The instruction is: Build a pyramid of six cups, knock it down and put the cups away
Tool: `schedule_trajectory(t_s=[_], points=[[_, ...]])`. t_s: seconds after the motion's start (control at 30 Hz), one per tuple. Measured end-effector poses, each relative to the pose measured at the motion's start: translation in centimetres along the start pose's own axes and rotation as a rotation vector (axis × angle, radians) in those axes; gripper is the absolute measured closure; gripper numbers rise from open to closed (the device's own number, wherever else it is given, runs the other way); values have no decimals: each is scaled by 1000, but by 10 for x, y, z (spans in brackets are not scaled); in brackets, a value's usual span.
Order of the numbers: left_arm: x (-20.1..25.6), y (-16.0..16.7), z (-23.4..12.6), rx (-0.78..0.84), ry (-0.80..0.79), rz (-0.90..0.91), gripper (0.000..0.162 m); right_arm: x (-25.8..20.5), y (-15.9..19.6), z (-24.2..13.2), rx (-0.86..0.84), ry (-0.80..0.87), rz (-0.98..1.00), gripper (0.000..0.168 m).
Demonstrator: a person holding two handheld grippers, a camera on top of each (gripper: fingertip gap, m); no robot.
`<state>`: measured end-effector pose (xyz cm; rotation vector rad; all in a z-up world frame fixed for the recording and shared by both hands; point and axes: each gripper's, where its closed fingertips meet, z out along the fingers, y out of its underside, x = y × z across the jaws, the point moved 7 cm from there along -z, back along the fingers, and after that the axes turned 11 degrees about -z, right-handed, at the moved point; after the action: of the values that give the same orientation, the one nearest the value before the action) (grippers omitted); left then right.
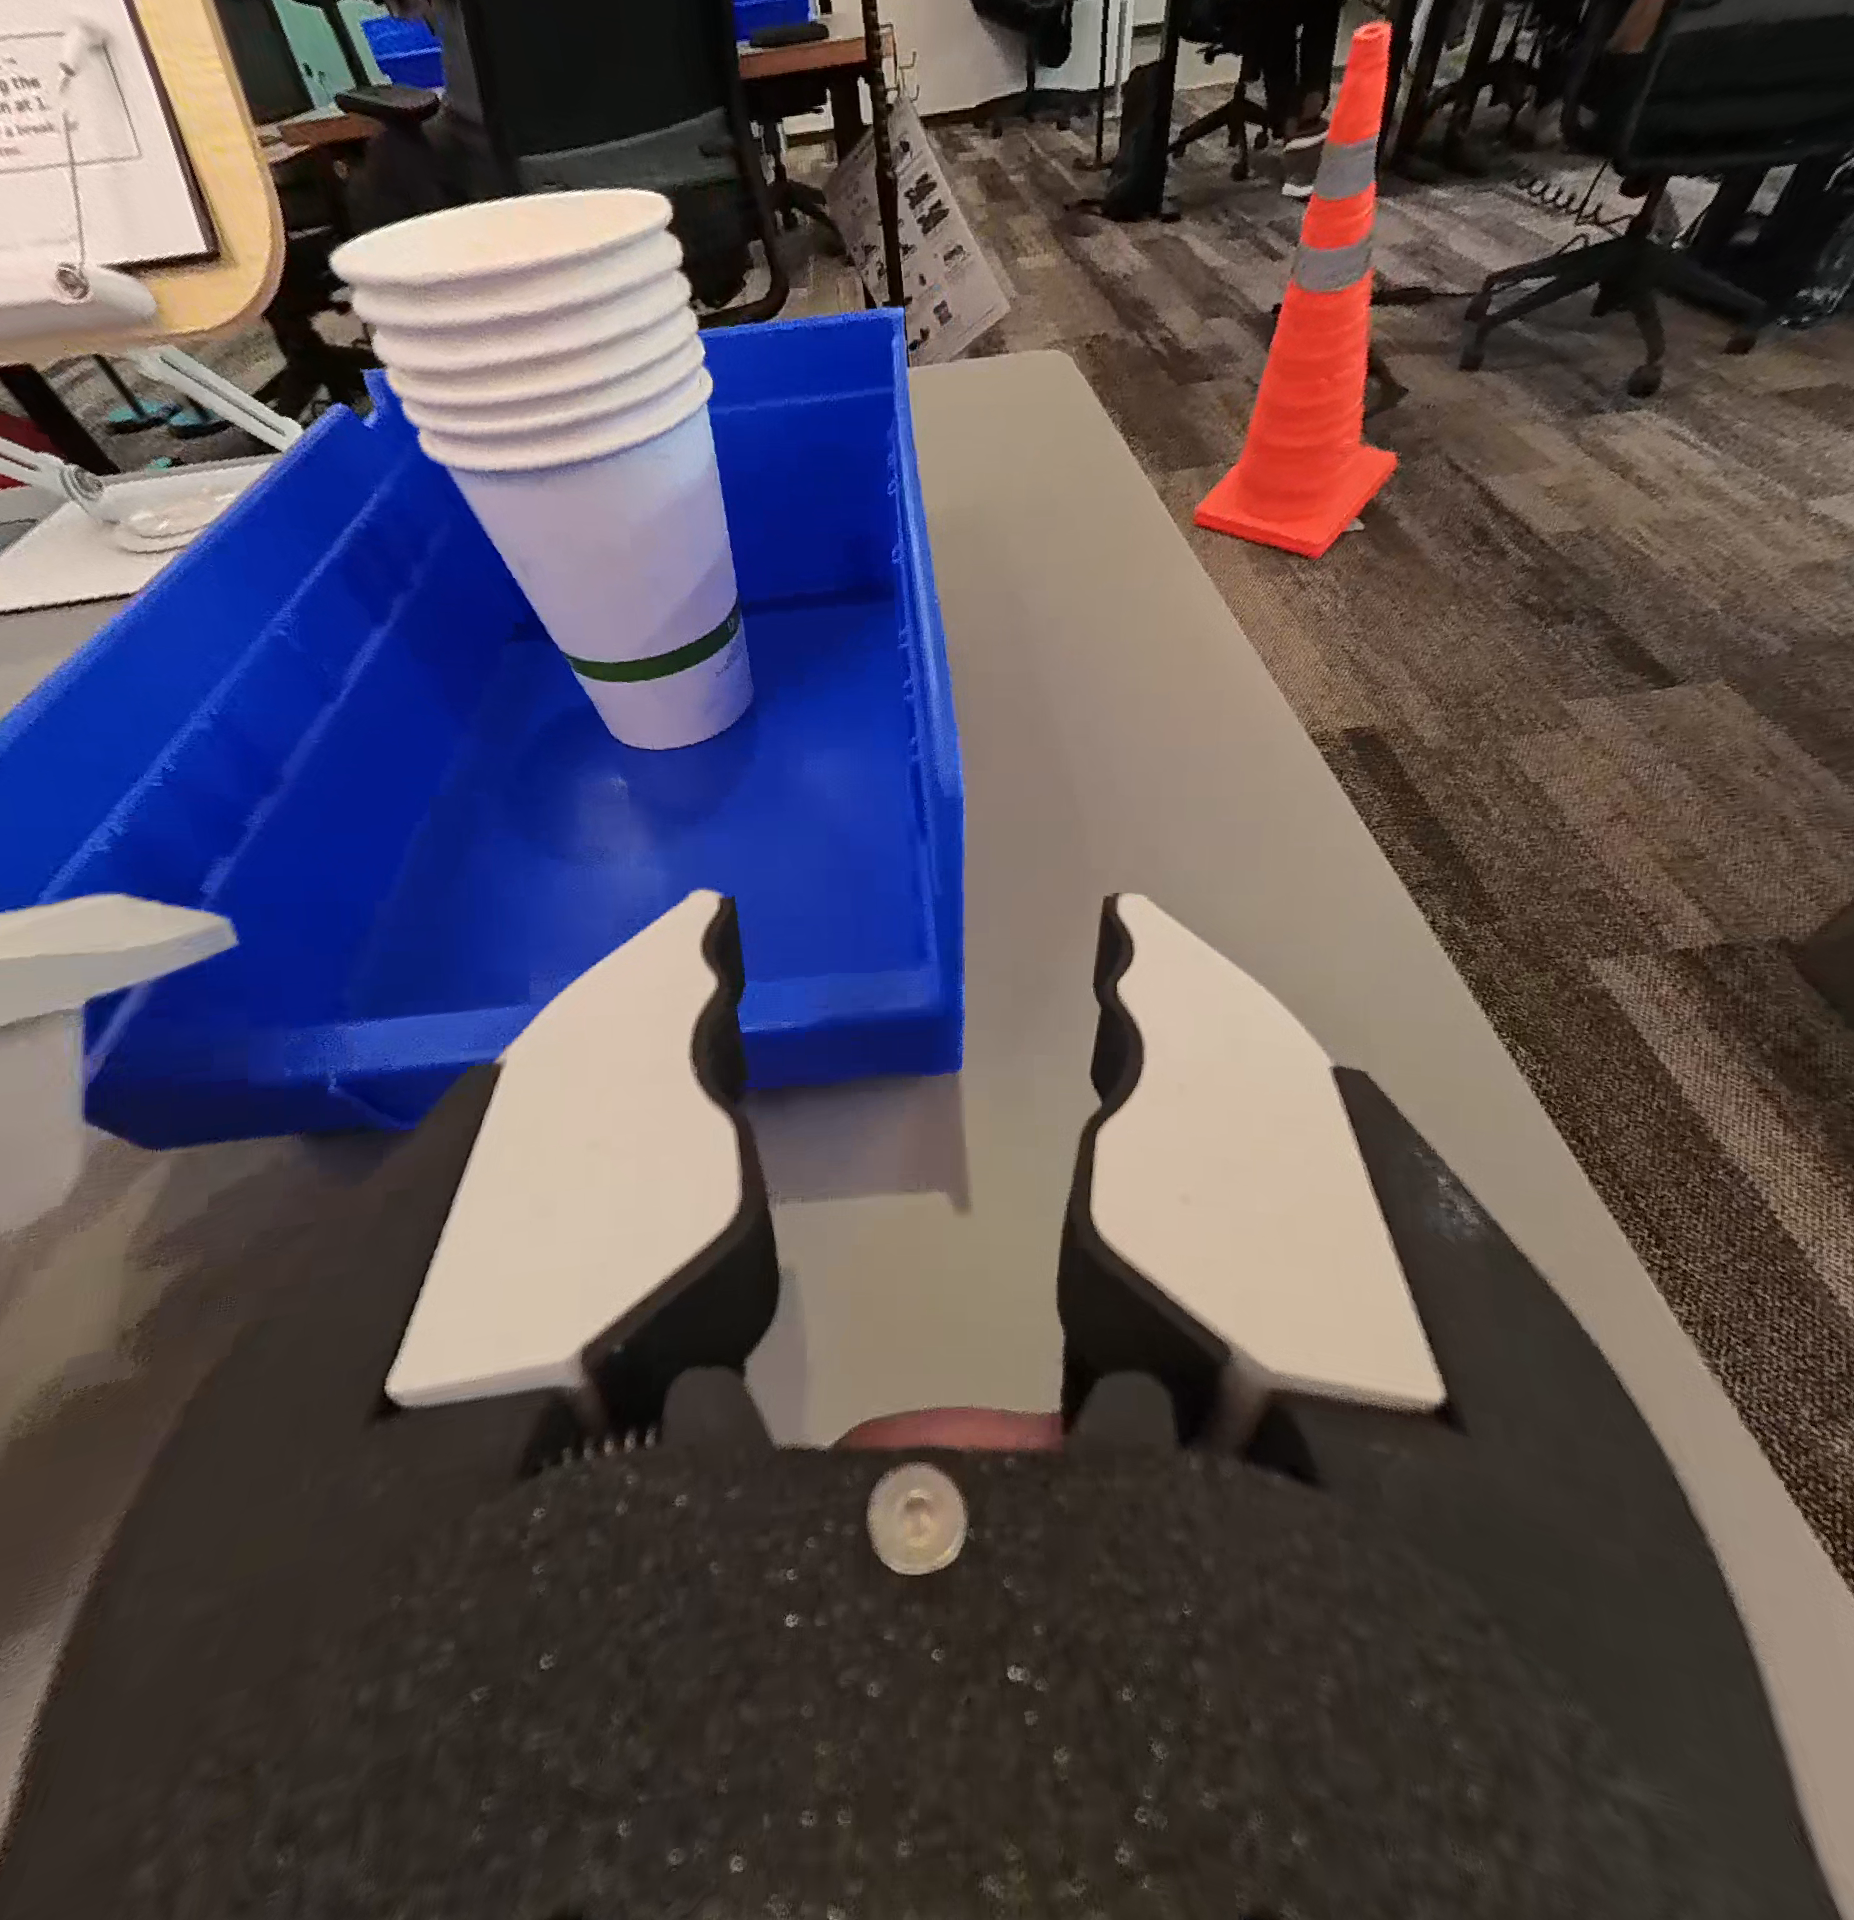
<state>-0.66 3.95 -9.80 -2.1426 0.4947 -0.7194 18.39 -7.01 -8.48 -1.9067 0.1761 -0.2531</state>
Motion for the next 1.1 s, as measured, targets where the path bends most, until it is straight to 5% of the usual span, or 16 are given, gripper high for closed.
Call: schedule_trajectory(t_s=[0.07,0.23,0.33,0.4,0.57,0.8,1.1], points=[[-5,-3,0,-8,25,-65,135,-5,0,7,-11,-24,16,106],[-18,-9,-2,17,-84,-68,150,-18,-4,22,-25,-9,11,117],[-25,-10,-5,36,-154,-63,157,-36,-3,32,-60,-61,42,140],[-30,-11,-7,46,-185,-40,158,-41,-3,31,-88,46,20,164],[-56,-20,-34,75,-218,-25,160,-78,-18,23,-86,28,57,166],[-150,-29,-112,162,-321,-73,160,-197,-45,20,-15,-75,-11,165],[-247,-3,-167,184,-446,-133,160,-307,-24,26,-27,-142,-41,166]])
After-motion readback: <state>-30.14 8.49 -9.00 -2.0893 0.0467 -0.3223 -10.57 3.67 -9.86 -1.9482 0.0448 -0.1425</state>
